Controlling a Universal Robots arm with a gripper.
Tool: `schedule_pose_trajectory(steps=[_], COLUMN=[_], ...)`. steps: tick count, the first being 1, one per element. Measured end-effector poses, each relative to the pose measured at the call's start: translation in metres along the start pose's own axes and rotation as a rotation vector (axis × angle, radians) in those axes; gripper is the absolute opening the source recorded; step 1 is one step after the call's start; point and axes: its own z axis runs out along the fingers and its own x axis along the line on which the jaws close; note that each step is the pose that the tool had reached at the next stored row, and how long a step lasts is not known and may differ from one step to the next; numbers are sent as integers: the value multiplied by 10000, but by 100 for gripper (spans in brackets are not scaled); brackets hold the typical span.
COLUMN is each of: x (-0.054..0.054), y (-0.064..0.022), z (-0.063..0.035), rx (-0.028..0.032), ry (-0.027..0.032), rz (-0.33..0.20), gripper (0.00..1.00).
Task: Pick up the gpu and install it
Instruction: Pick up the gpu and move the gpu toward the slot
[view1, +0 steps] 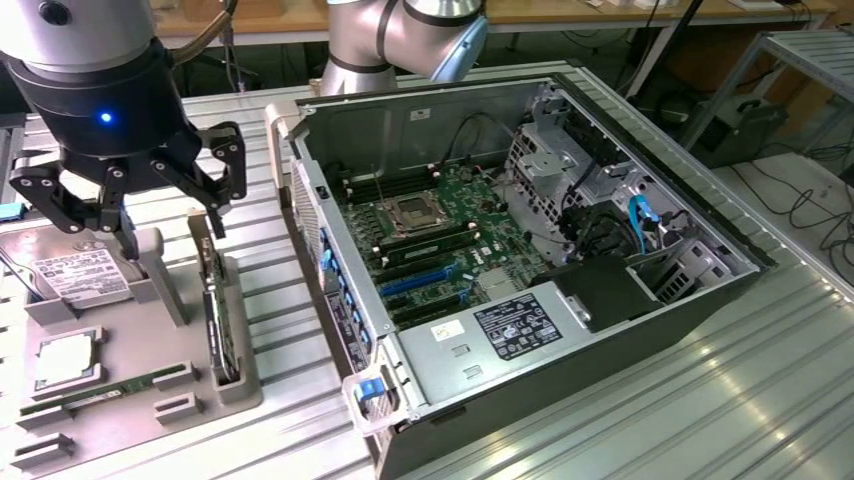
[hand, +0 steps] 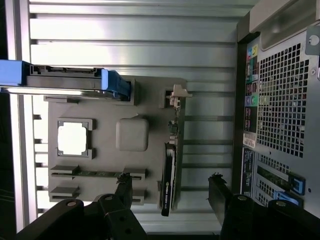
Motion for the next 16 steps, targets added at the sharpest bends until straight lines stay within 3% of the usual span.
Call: schedule_pose_trajectory(steps=[16], x=[2], y=[-6], z=[69], rx=[1], ry=[3], rz=[0], gripper=[72])
